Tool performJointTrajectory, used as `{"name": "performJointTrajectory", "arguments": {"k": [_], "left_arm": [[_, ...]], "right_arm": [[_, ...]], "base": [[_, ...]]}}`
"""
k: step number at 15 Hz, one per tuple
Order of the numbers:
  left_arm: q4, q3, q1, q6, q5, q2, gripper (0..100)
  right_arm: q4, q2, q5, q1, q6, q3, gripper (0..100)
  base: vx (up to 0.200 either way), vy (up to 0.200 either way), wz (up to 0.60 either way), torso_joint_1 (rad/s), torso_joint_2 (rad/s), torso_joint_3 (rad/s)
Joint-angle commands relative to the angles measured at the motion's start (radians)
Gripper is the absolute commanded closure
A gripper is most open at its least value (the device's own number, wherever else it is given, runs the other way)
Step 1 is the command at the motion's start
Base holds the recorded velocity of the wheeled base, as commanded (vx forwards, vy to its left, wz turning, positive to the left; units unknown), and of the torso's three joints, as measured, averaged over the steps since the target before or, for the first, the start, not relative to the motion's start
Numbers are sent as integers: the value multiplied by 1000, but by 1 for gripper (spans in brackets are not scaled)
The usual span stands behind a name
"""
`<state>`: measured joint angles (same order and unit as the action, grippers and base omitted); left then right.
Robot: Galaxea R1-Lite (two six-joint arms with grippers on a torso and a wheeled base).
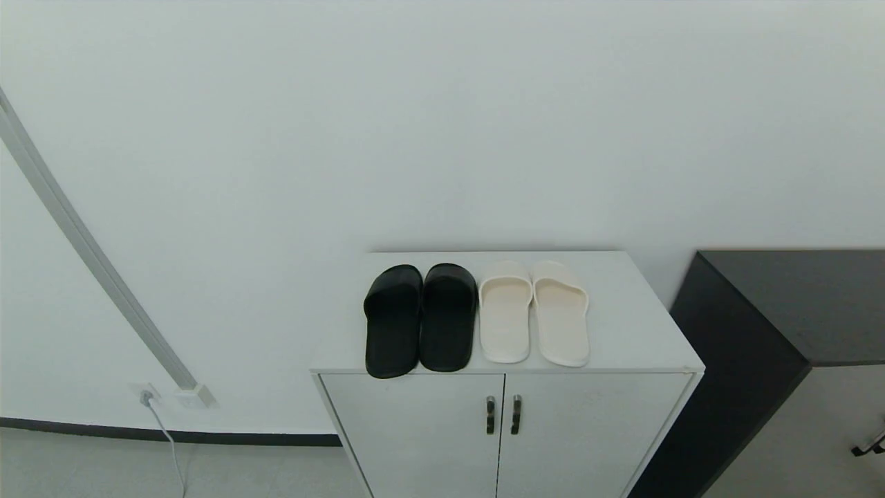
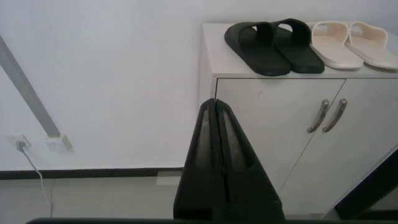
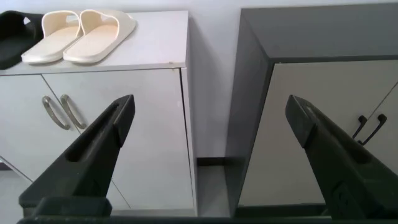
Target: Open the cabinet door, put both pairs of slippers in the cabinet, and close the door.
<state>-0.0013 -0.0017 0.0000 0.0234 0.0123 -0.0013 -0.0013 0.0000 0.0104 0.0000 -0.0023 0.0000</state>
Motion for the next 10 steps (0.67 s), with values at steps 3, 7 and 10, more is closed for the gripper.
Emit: {"name": "performJointTrajectory", "arguments": {"k": [3, 7, 10], "left_arm": [[0, 0, 0, 1, 0, 1, 100], [0, 0, 0, 1, -3, 1, 100], [0, 2, 0, 0, -5, 1, 100]], "right_arm": [[-2, 0, 2, -2, 8, -2, 0], [124, 236, -24, 61, 209, -311, 0], [44, 413, -84, 84, 127, -181, 0]], "base": [[0, 0, 0, 0, 0, 0], [0, 0, 0, 0, 0, 0], [0, 0, 0, 0, 0, 0]]}}
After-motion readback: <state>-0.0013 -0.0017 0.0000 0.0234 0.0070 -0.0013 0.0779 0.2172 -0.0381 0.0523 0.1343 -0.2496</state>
